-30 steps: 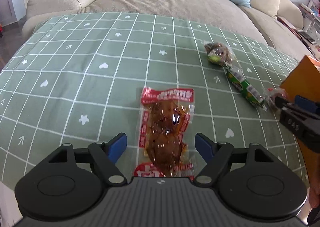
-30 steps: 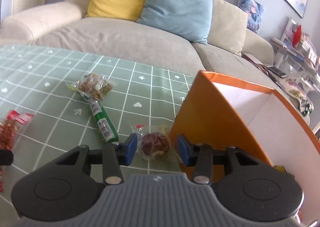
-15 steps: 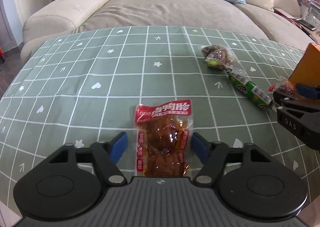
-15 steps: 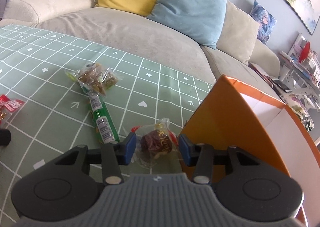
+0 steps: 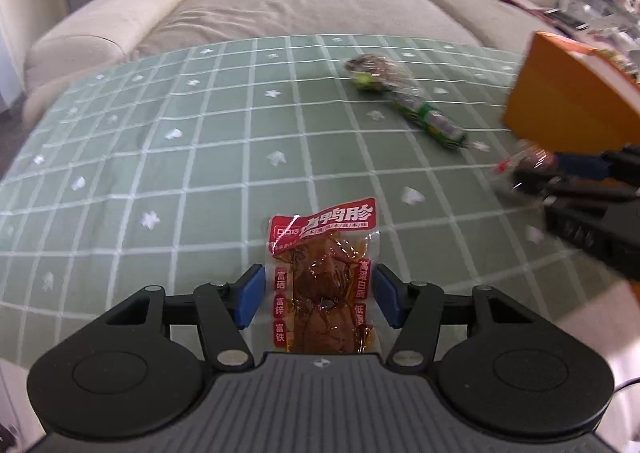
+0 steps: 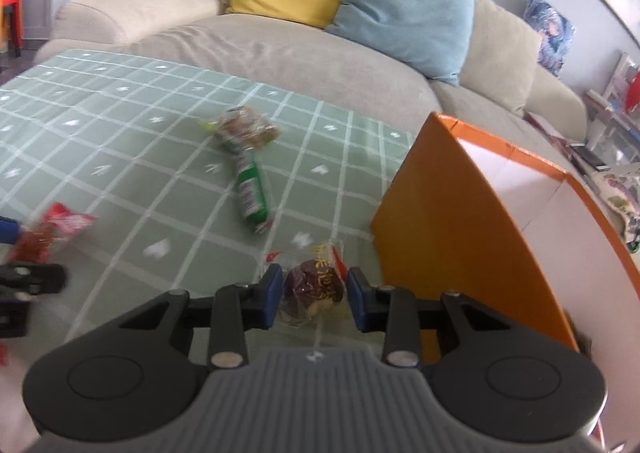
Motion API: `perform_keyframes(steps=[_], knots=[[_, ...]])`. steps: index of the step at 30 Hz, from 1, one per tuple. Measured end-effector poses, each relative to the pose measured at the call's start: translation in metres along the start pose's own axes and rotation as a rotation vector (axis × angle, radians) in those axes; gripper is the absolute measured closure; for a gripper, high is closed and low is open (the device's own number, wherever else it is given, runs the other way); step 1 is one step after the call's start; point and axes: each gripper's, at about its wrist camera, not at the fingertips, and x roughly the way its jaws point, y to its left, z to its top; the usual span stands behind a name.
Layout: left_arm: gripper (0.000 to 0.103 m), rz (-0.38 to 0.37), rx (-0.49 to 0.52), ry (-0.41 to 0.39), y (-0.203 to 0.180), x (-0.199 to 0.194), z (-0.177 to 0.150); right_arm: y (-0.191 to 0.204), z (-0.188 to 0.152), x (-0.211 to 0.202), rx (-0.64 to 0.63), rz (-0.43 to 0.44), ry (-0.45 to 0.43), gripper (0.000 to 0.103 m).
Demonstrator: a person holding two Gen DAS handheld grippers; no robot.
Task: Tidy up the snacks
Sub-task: 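Close the left tool on the red meat pack while the right tool grips the candy pack, then carry both packs into the orange box and open both tools to release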
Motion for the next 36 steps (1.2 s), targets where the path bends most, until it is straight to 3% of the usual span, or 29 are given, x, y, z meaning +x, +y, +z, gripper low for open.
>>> perform_keyframes(steps=[7,15,25,29,36], knots=[[0.038,-0.089,-0.075,0.02,-0.004,-0.02,-0.01,0.015,-0.021,-0.037,0.048,0.189,0.06,0.07],[0.038,-0.132,-0.197,0.034,-0.003,-0.037,-0.011,0.03,-0.036,-0.064,-0.001,0.258,0.047,0.07],[0.038,-0.096,-0.145,0.016,-0.028,-0.064,-0.004,0.033,-0.031,-0.092,-0.08,0.268,0.012,0.071],[0.038,-0.044,-0.129,0.062,-0.036,-0.07,0.002,0.027,-0.026,-0.101,-0.107,0.258,0.029,0.071],[0.038,-0.045,-0.062,0.149,-0.052,-0.074,0.02,0.0,-0.012,-0.107,-0.123,0.319,0.094,0.071]])
